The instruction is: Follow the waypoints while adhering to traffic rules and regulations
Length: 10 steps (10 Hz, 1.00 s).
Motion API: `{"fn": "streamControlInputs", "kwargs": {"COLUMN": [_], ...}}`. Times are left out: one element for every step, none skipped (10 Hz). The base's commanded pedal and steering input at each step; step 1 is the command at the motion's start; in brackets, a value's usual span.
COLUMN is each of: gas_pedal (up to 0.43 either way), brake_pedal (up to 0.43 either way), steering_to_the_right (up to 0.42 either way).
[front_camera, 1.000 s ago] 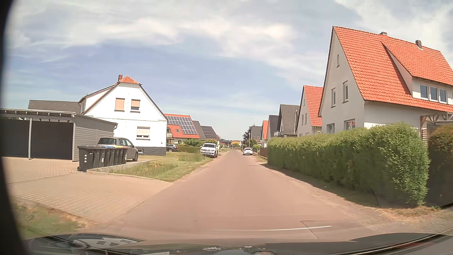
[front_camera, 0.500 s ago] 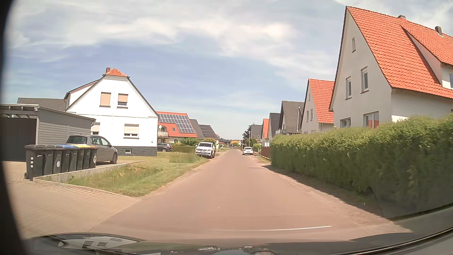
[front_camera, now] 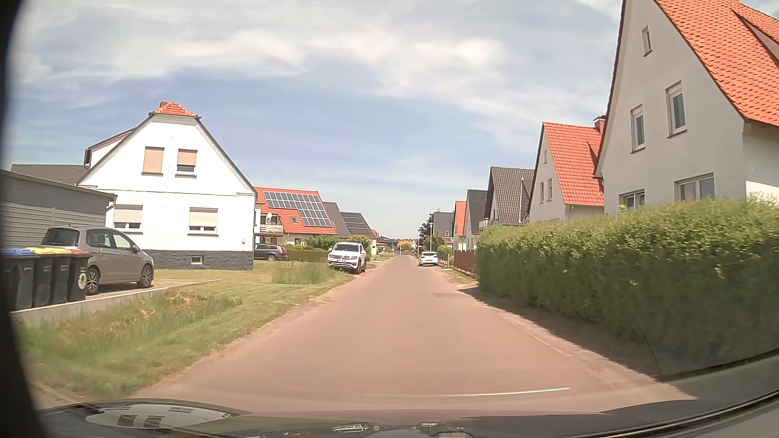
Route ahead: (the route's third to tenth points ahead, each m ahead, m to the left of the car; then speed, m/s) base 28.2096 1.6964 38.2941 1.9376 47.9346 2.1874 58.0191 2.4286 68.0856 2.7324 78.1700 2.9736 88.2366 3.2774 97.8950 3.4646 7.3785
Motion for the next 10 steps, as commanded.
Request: {"fn": "streamControlInputs", "kwargs": {"gas_pedal": [0.118, 0.118, 0.118, 0.118, 0.118, 0.118, 0.118, 0.118, 0.118, 0.118], "brake_pedal": [0.000, 0.000, 0.000, 0.000, 0.000, 0.000, 0.000, 0.000, 0.000, 0.000], "steering_to_the_right": [-0.001, -0.001, -0.001, -0.001, -0.001, -0.001, -0.001, -0.001, -0.001, -0.001]}}
